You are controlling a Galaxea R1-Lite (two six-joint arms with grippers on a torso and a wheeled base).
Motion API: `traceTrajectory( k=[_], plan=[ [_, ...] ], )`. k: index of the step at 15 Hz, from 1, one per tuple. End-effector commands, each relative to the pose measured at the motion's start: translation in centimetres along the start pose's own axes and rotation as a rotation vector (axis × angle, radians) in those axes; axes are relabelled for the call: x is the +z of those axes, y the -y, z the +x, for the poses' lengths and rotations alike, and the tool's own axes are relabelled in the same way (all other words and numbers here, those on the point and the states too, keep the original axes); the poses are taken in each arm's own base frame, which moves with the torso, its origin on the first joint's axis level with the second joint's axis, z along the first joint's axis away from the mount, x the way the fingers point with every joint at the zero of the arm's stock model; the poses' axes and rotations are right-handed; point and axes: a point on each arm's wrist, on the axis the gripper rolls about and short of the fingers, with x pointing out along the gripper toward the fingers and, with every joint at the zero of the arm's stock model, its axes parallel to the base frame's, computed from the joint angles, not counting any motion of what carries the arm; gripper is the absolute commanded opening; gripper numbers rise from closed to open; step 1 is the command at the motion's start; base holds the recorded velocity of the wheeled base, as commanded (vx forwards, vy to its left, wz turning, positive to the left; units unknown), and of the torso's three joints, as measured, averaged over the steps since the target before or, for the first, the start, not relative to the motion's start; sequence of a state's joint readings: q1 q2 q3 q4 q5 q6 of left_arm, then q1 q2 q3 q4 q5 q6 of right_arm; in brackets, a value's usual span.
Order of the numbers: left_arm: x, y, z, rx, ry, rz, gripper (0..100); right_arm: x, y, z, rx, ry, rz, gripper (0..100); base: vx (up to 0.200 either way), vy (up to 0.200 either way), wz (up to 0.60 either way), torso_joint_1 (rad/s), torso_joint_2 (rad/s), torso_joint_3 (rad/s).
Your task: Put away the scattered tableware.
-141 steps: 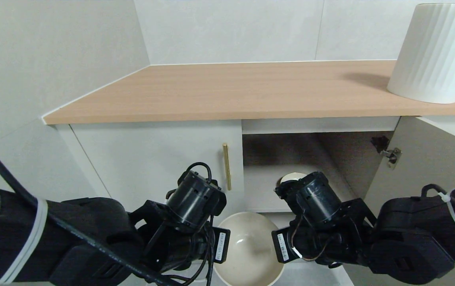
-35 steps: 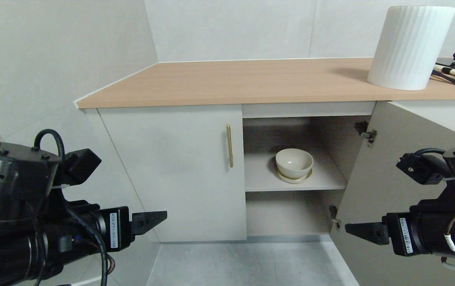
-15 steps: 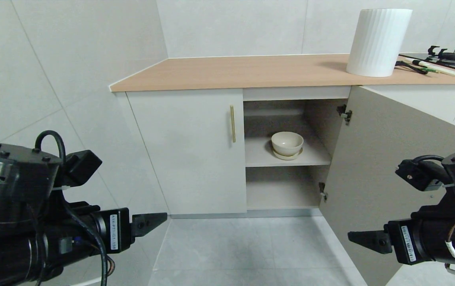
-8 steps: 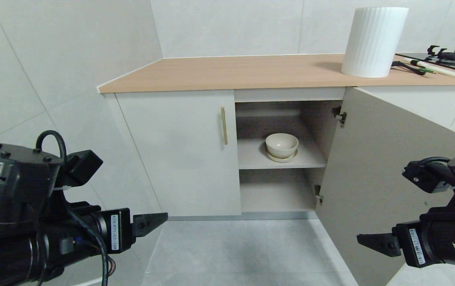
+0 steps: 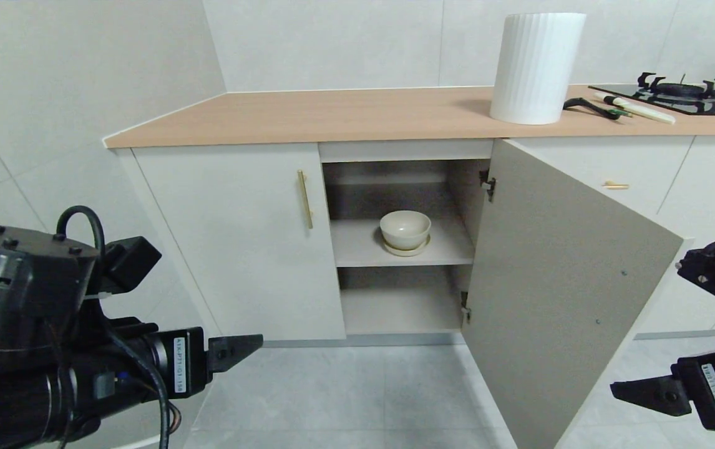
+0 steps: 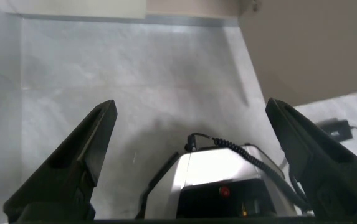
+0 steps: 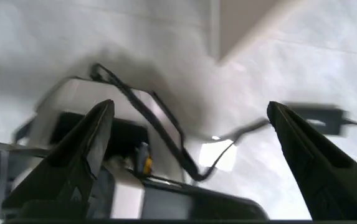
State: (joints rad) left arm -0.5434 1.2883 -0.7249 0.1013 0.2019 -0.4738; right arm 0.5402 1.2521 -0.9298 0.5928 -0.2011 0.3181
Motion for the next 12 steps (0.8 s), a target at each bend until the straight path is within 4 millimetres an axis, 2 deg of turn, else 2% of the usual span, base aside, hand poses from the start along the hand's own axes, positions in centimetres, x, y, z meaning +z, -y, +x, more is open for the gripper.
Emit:
traceTrajectory(
  k=[1,6,12],
  plan=[
    [-0.1,0.0,0.0,0.002,-0.002,0.0,100,0.3,1.6,-0.6,-0.086,0.031,0.025,100,0.0,0.0,0.0,0.0,0.0,0.0],
    [-0.1,0.0,0.0,0.003,-0.003,0.0,100,0.8,4.2,-1.3,-0.265,0.065,0.077,100,0.0,0.0,0.0,0.0,0.0,0.0],
    [-0.1,0.0,0.1,0.003,-0.005,0.001,100,2.7,7.6,-0.2,-0.403,0.138,0.21,100,0.0,0.0,0.0,0.0,0.0,0.0]
  ],
)
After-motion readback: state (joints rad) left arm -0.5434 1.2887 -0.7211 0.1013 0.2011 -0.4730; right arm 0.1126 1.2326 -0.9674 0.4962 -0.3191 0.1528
